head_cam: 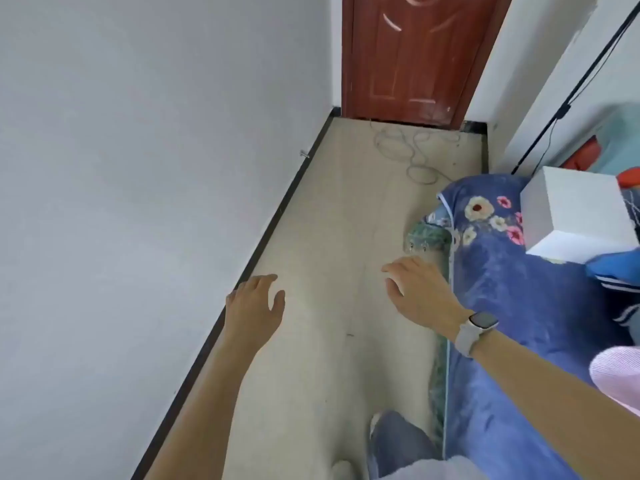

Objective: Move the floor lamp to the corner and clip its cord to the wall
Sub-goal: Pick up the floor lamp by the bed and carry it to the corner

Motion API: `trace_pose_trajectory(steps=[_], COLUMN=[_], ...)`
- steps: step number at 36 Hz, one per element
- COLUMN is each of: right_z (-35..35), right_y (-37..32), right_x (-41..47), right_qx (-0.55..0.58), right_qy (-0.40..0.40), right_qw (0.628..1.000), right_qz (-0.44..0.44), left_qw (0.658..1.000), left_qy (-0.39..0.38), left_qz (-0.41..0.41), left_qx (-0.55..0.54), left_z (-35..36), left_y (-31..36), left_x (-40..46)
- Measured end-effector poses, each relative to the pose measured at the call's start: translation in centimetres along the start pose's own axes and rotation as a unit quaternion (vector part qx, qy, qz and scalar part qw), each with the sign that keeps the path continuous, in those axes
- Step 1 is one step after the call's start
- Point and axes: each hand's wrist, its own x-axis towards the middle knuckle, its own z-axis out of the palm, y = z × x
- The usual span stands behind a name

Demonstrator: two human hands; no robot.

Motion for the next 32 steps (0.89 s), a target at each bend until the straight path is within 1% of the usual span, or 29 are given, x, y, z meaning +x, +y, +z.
trace_pose_trajectory(steps=[2, 5, 8, 11, 14, 19, 23, 27, 32], right_z=[1.2, 2.8, 3.7, 4.1, 3.6, 1.1, -0.6, -0.6, -1.4], right_y=[1.3, 3.6, 6.5, 10.4, 14.9, 23.2, 28.8, 32.1, 36.7], right_x=[0.1, 0.6, 2.8, 6.0, 9.7, 17.7, 24.2, 28.6, 36.9], right_qx=[0.004, 0.001, 0.008, 0.016, 0.03, 0.028, 0.02, 0.038, 0.049], right_qy=[0.003, -0.016, -0.017, -0.02, -0.023, -0.01, -0.007, -0.035, -0.047], right_qw=[1.0, 0.999, 0.998, 0.994, 0.991, 0.992, 0.987, 0.985, 0.981], right_qz=[0.015, 0.041, 0.067, 0.103, 0.13, 0.126, 0.157, 0.167, 0.18], left_qw=[1.0, 0.997, 0.992, 0.991, 0.991, 0.989, 0.987, 0.981, 0.981], left_qy=[-0.012, -0.056, -0.085, -0.11, -0.118, -0.14, -0.153, -0.18, -0.189], left_qz=[-0.009, -0.036, -0.043, -0.023, -0.016, 0.005, 0.043, 0.066, 0.035], left_qx=[-0.012, -0.049, -0.083, -0.074, -0.066, -0.051, -0.03, 0.006, 0.029], left_z=[2.0, 4.9, 7.7, 10.7, 13.6, 17.5, 19.3, 20.8, 23.1], left_y=[0.5, 1.8, 3.6, 6.0, 9.2, 16.0, 21.0, 22.7, 23.3], left_x=[0.7, 2.3, 5.7, 10.5, 16.2, 26.7, 35.0, 39.6, 48.0])
